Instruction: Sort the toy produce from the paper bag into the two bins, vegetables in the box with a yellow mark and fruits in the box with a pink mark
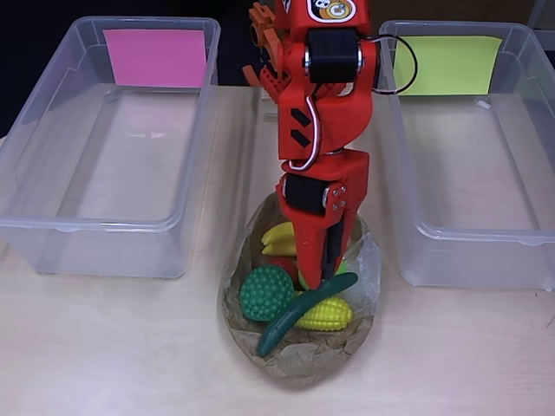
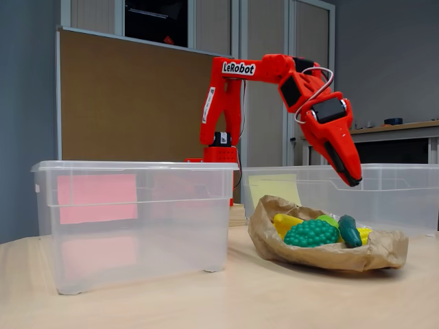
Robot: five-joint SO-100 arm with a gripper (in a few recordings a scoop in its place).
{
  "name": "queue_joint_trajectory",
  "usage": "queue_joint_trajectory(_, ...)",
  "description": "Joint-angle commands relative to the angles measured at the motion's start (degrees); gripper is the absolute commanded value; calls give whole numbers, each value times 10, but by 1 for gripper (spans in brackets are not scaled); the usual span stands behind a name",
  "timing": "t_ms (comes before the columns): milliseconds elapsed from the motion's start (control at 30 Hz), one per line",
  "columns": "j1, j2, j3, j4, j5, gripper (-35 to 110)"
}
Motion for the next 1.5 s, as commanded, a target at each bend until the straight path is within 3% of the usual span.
queue_joint_trajectory(0,-9,-17,-74,39,-40,0)
queue_joint_trajectory(67,-18,-31,-91,59,-126,4)
queue_joint_trajectory(133,-18,-33,-83,91,-188,19)
queue_joint_trajectory(333,-13,-31,-69,150,-403,33)
queue_joint_trajectory(533,21,-44,-70,184,-512,37)
queue_joint_trajectory(800,21,-120,-110,157,-547,31)
queue_joint_trajectory(1233,5,-154,-152,141,-484,12)
queue_joint_trajectory(1467,7,-192,-181,145,-488,15)
